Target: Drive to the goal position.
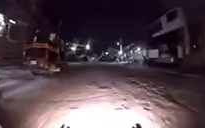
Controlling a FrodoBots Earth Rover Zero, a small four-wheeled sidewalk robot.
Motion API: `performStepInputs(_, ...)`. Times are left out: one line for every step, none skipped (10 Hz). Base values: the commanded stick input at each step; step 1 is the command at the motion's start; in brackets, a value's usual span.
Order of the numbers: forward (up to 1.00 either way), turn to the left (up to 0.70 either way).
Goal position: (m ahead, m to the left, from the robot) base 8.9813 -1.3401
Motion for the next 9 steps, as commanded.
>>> performStepInputs(0.85, 0.00)
performStepInputs(0.85, 0.00)
performStepInputs(0.85, 0.00)
performStepInputs(0.85, 0.00)
performStepInputs(0.85, 0.00)
performStepInputs(0.85, 0.00)
performStepInputs(0.85, 0.00)
performStepInputs(0.85, 0.00)
performStepInputs(0.85, 0.00)
